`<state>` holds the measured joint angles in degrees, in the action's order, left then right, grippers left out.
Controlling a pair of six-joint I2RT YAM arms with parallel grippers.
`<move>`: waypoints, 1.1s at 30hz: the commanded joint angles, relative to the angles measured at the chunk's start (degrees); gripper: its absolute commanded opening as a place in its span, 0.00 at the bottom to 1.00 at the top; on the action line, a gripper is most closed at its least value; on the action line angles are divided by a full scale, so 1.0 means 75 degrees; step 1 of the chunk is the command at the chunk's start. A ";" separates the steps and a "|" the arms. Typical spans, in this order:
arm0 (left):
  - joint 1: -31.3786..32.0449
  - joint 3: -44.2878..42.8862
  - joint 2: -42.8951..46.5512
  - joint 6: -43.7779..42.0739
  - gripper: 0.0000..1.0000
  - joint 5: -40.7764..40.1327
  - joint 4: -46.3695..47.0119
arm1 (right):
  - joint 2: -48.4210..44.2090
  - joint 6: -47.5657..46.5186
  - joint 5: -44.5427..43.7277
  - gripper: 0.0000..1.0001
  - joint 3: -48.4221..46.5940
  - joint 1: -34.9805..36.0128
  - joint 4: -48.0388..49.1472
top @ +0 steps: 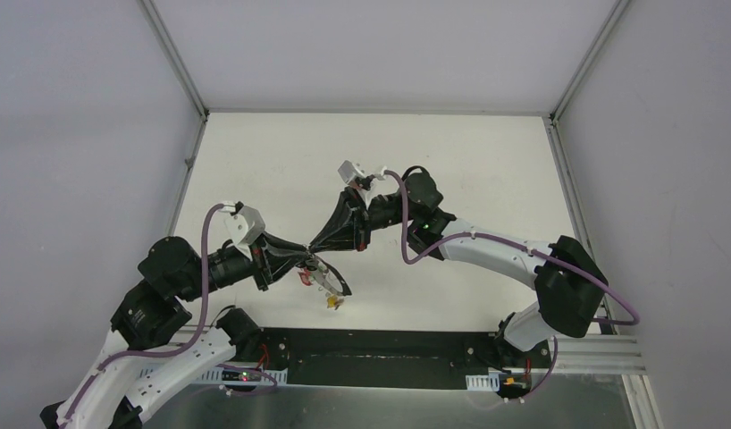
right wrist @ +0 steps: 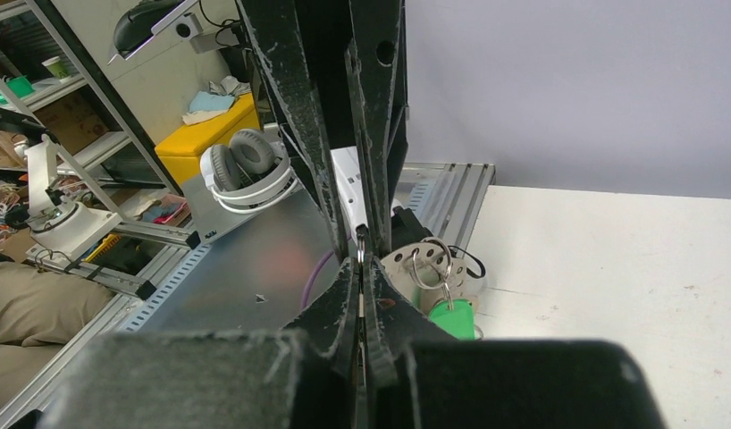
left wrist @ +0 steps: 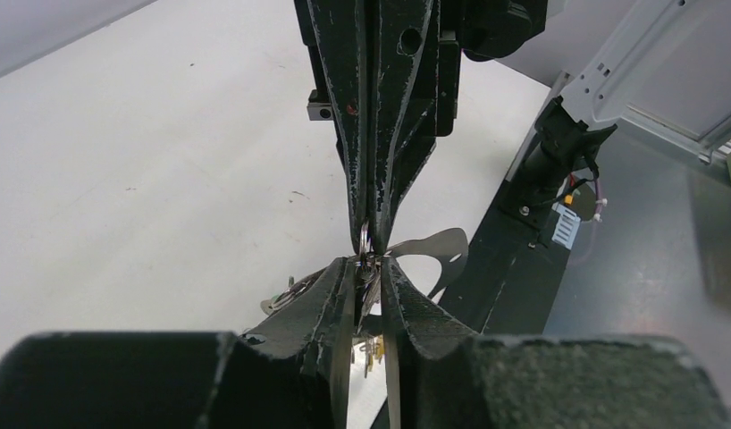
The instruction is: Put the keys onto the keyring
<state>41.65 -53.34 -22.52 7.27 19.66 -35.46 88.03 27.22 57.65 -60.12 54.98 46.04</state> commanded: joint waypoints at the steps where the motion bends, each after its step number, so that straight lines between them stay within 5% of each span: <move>1: 0.0025 -0.0102 -0.0253 -0.0232 0.17 0.0392 0.0392 | -0.0370 0.0061 0.0131 0.00 -0.0107 0.0030 0.0810; 7: 0.0025 -0.0164 -0.0466 -0.0200 0.15 0.0506 0.0412 | -0.0358 0.0073 0.0112 0.00 -0.0116 0.0037 0.0810; 11: 0.0025 -0.0194 -0.0490 -0.0358 0.00 0.0521 0.0450 | -0.0349 0.0080 0.0134 0.00 -0.0117 0.0034 0.0802; 21: 0.0024 -0.0438 -0.0486 -0.0298 0.00 0.0384 0.0472 | -0.0358 0.0120 -0.0008 0.00 -0.0079 0.0029 0.0678; 23: 0.0025 -0.0522 -0.0506 -0.0269 0.00 0.0320 0.0437 | -0.0370 0.0102 -0.0048 0.07 -0.0071 0.0029 0.0622; 28: 0.0025 -0.0905 -0.0676 0.0080 0.00 -0.0429 -0.0010 | -0.0587 -0.0013 -0.0527 0.48 0.0129 0.0001 0.0397; 33: 0.0025 -0.1579 -0.1323 0.0356 0.00 -0.0868 -0.0887 | -0.0983 -0.0497 -0.1123 0.61 0.0396 -0.0052 -0.0214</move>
<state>41.65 -59.81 -29.04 7.62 16.80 -40.05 85.19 26.89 53.63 -57.87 54.68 46.13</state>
